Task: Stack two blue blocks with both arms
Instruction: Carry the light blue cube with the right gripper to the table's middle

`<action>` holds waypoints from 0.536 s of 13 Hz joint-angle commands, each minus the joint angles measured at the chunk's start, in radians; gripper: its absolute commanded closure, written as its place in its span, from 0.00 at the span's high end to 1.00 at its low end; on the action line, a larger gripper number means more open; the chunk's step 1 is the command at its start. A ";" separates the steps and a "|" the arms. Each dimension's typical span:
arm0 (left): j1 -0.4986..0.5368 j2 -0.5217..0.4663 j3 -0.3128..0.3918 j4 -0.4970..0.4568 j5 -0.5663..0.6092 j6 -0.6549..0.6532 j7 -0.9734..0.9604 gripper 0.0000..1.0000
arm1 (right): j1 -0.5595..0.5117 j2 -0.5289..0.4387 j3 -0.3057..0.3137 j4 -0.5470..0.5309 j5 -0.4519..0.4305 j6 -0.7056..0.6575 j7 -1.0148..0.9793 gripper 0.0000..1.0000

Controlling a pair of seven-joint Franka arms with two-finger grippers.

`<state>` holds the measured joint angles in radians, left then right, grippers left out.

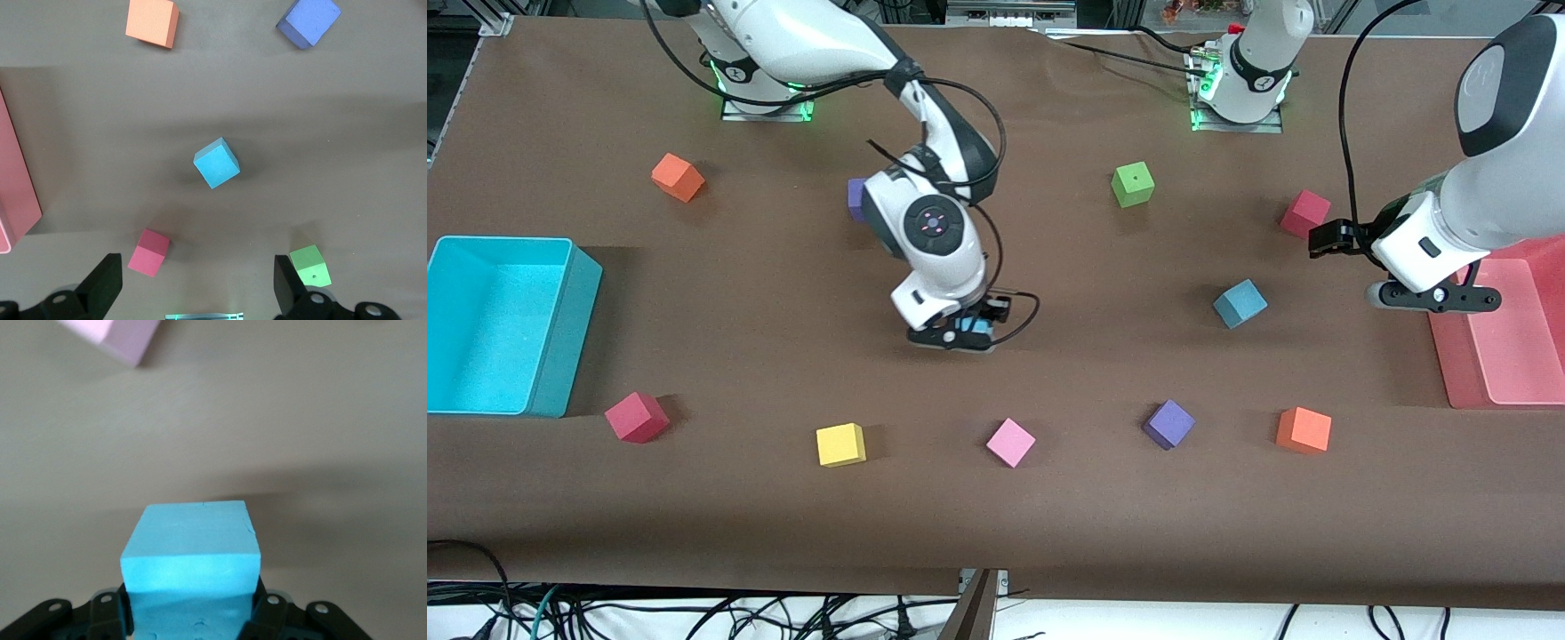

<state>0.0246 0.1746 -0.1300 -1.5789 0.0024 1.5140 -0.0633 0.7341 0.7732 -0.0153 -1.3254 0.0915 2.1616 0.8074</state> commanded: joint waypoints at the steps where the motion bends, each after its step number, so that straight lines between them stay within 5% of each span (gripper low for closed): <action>1: 0.005 0.003 -0.003 0.007 0.004 -0.011 -0.004 1.00 | 0.031 0.063 0.017 0.040 0.017 0.065 0.045 0.47; 7: 0.006 0.005 -0.003 0.007 0.004 -0.011 0.005 1.00 | 0.083 0.113 0.017 0.038 0.016 0.083 0.053 0.48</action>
<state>0.0250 0.1795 -0.1300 -1.5789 0.0024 1.5139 -0.0633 0.8083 0.8574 0.0018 -1.3202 0.0957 2.2384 0.8536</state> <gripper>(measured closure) 0.000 0.392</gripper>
